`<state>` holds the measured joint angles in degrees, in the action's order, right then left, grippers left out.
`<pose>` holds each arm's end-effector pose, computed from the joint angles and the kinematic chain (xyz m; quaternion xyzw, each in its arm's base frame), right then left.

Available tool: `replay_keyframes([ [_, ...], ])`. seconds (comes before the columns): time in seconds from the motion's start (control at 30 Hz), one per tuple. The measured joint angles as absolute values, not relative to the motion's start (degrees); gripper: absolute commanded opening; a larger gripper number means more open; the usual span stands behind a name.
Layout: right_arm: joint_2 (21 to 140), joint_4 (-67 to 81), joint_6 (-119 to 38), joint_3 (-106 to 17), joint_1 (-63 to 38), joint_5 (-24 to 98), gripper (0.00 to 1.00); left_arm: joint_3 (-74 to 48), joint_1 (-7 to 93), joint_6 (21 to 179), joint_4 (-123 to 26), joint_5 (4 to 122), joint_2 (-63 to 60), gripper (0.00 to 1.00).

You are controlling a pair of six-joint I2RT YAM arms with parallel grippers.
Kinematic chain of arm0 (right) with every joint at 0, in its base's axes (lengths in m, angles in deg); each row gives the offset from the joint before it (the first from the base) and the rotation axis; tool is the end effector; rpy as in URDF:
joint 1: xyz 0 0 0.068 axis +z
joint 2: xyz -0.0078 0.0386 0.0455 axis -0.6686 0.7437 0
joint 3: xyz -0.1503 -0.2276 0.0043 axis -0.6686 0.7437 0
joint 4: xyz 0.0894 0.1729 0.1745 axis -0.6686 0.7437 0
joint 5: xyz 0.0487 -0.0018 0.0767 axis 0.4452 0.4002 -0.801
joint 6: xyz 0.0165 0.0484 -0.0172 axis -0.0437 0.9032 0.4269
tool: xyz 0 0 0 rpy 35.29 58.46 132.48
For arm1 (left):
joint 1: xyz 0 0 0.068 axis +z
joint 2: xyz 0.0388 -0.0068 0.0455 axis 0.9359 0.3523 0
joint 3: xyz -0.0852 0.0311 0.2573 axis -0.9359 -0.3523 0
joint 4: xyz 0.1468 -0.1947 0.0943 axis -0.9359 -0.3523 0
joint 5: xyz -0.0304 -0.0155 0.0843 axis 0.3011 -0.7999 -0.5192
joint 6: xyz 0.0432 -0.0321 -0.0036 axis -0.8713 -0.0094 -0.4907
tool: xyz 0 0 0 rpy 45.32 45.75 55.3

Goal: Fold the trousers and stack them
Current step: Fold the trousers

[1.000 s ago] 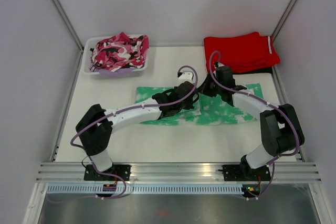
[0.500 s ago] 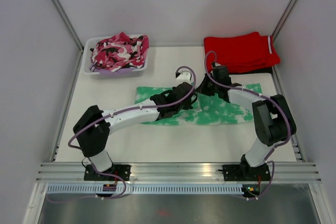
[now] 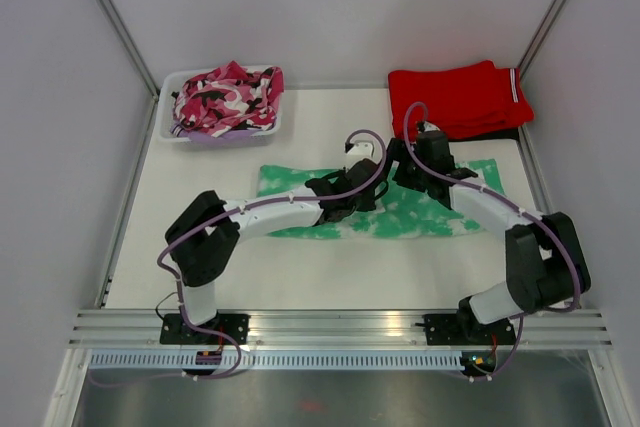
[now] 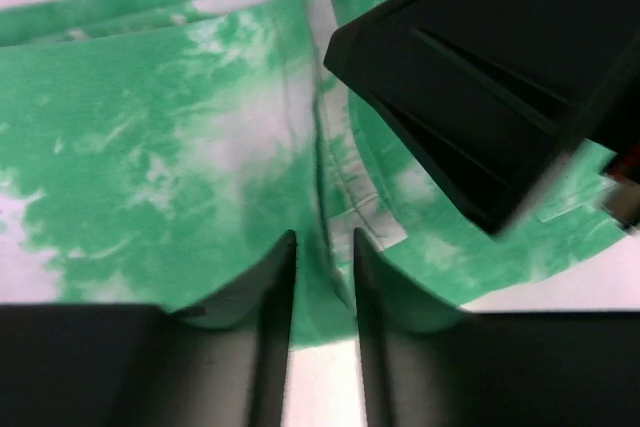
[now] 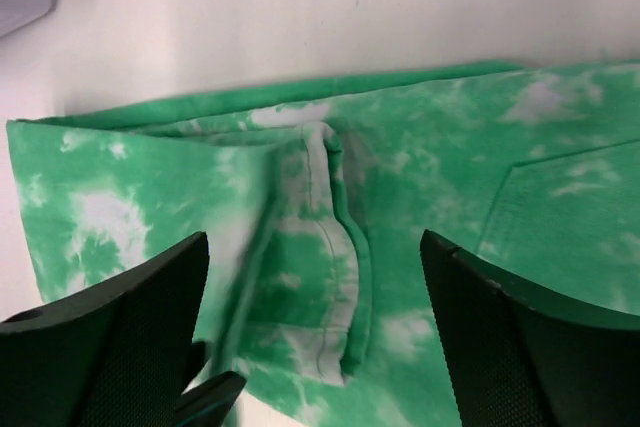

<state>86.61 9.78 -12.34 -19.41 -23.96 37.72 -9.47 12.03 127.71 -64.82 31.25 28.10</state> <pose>0.3065 0.1040 0.2064 0.1079 0.8994 0.2350 0.3525 0.2328 -0.3367 0.2268 0.0591 0.9014 -0.1630 0.3967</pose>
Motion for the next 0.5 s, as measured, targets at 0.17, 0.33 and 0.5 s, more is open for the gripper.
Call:
replay_keyframes([
  [0.17, 79.7, 12.0, -13.0, -18.3, -24.0, 40.6, 0.98, -9.0, 12.0, 128.8, -64.7, 34.2, 29.5, 0.77],
  [0.33, 75.2, 12.9, -13.6, -17.6, -24.3, 44.5, 0.98, -9.0, 11.9, 129.4, -64.6, 34.7, 29.5, 0.92],
  [0.5, 73.2, 14.1, -14.2, -16.9, -24.3, 45.9, 0.98, -9.0, 11.8, 129.4, -65.5, 34.1, 28.4, 0.96],
])
